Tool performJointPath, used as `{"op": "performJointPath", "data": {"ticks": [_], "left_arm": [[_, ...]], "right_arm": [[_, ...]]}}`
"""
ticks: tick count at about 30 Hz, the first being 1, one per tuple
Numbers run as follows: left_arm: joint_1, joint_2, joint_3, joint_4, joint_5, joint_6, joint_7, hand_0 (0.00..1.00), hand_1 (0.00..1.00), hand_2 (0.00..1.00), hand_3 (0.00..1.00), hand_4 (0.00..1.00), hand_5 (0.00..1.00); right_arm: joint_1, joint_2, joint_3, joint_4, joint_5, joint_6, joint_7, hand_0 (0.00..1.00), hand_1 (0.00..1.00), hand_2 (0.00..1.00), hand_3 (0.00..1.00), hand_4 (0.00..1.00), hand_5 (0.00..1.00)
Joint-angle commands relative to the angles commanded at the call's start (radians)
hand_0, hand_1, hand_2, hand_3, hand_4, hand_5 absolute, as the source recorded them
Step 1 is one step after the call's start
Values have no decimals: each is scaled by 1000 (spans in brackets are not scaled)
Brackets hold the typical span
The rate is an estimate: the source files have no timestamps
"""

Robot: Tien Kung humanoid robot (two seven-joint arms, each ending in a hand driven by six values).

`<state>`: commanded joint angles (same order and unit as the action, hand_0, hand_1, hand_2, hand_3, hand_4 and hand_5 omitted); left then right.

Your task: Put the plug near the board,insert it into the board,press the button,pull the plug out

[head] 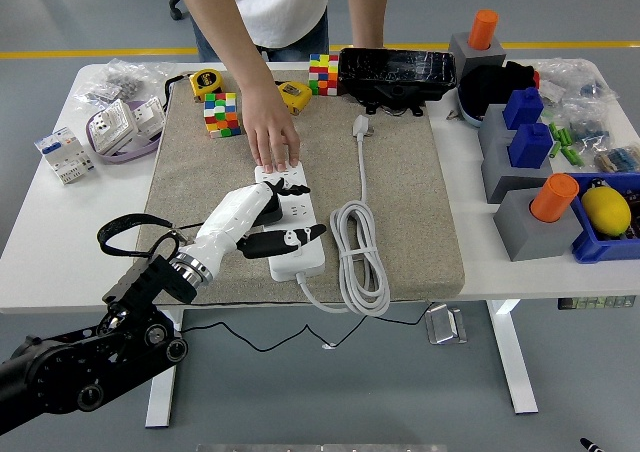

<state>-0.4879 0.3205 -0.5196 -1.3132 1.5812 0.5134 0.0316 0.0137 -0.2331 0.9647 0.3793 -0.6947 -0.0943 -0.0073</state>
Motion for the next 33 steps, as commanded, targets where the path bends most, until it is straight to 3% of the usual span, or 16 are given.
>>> {"op": "performJointPath", "data": {"ticks": [5, 9, 10, 15, 16, 21, 22, 27, 28, 33], "left_arm": [[18, 21, -38, -62, 6, -7, 7, 730, 754, 752, 742, 902, 731], [44, 43, -73, -144, 5, -42, 47, 730, 754, 752, 742, 902, 731], [51, 49, -81, -168, 5, -59, 67, 358, 485, 581, 742, 906, 729], [78, 80, -109, -286, 33, -175, 214, 358, 485, 581, 742, 906, 729], [82, 85, -113, -309, 38, -204, 245, 201, 199, 311, 712, 826, 490], [84, 97, -122, -392, 50, -349, 396, 201, 199, 311, 712, 826, 490], [84, 98, -121, -396, 49, -362, 409, 89, 39, 164, 812, 662, 2], [73, 95, -101, -402, 32, -431, 494, 89, 39, 164, 812, 662, 2], [71, 95, -96, -398, 31, -440, 507, 69, 46, 145, 859, 748, 2], [64, 87, -78, -374, 35, -456, 533, 69, 46, 145, 859, 748, 2]], "right_arm": [[-1, 0, 0, 1, -1, 0, 0, 612, 646, 662, 559, 954, 501], [-2, 0, -2, 1, -2, 0, 0, 612, 646, 662, 559, 954, 501], [-3, 0, -2, 1, -2, 0, -1, 612, 646, 662, 559, 953, 501], [-3, -1, 0, 0, -3, 0, -1, 612, 646, 662, 559, 953, 501], [-4, -1, 0, 0, -4, 0, -1, 611, 646, 662, 558, 953, 500], [-3, -2, -3, 0, -4, 1, -2, 611, 646, 662, 558, 953, 500], [-2, -3, -4, 0, -4, 1, -2, 610, 646, 662, 559, 953, 501], [1, -5, -9, 1, -2, 1, -2, 610, 646, 662, 559, 953, 501], [1, -5, -11, 1, -2, 1, -2, 611, 645, 662, 558, 952, 501], [0, -8, -15, 0, 0, 1, -2, 611, 645, 662, 558, 952, 501]]}}
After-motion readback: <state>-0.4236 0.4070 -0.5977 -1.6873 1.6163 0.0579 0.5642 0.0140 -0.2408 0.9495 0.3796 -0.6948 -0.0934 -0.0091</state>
